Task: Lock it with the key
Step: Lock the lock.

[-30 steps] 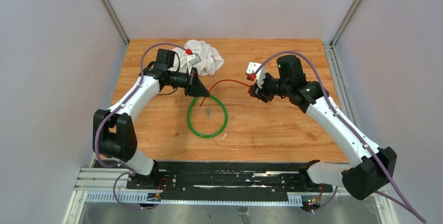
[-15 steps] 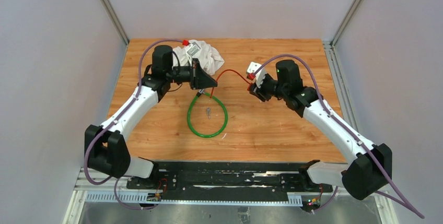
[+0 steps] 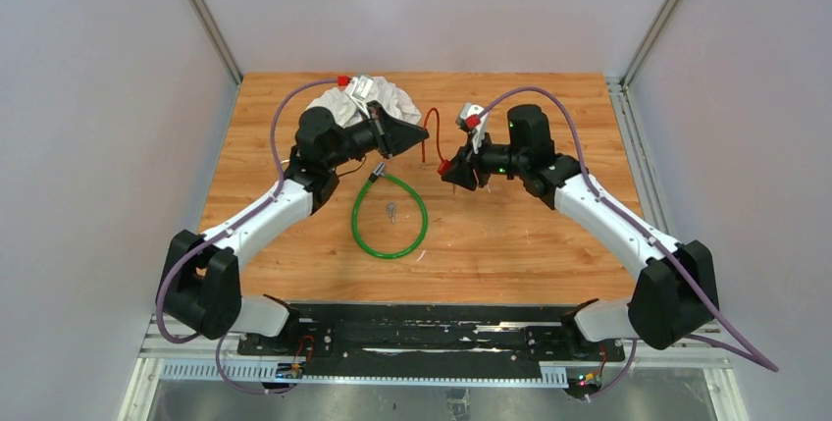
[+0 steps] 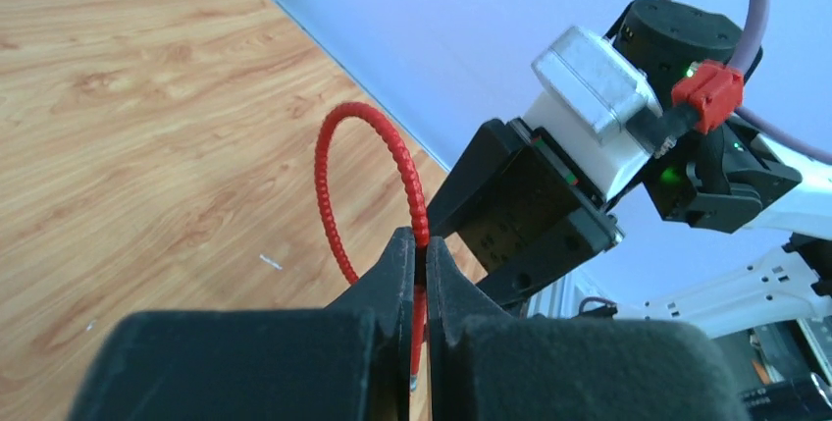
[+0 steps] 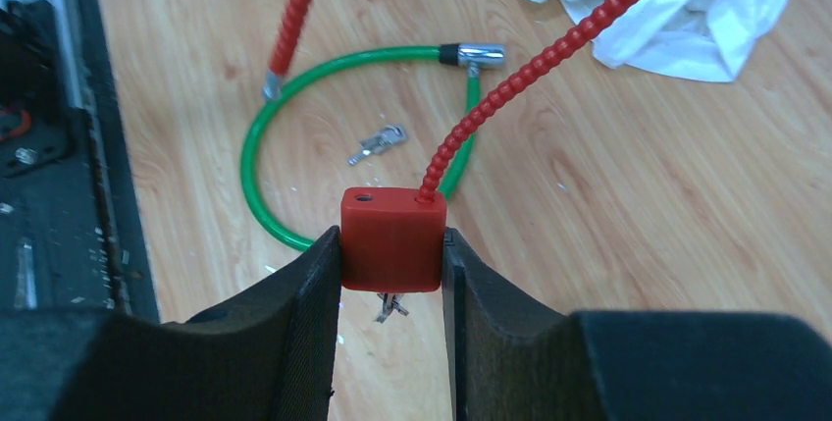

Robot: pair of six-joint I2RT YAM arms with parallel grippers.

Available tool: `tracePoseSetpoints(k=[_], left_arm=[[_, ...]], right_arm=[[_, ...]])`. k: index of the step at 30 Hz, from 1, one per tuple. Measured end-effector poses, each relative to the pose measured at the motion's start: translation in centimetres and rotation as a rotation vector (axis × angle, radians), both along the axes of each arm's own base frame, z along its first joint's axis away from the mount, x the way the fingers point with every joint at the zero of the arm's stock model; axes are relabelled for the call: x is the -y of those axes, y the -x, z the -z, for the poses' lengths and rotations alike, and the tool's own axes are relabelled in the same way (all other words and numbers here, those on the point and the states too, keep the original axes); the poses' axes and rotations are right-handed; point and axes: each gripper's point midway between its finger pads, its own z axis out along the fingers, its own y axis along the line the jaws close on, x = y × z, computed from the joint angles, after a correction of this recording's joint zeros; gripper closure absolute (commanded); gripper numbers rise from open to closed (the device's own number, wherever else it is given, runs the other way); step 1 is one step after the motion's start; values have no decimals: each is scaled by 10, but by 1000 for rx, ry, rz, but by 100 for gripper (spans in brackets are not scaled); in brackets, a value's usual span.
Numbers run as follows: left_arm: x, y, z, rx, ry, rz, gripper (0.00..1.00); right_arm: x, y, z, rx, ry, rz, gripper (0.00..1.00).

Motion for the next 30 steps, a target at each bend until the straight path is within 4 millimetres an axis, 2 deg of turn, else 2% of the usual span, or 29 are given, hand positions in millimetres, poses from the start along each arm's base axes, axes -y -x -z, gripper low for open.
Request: tracePoseSetpoints(k=[6,14,25,30], left_arm=[[-3,3,5,18,120,-50,100],[-9,11,-15,77,266,-77,100],[-13,19,-28,131,341,-82,100],[-14,25,-38,164,372,-64,100]], right_arm=[[-17,9,-9,-66,-110,-59,99],[-27,17,-18,-77,-207,-114,99],[-33,22,-33,-75,-302,-157,99],[-25,24,-31,-20,-334,-187,99]])
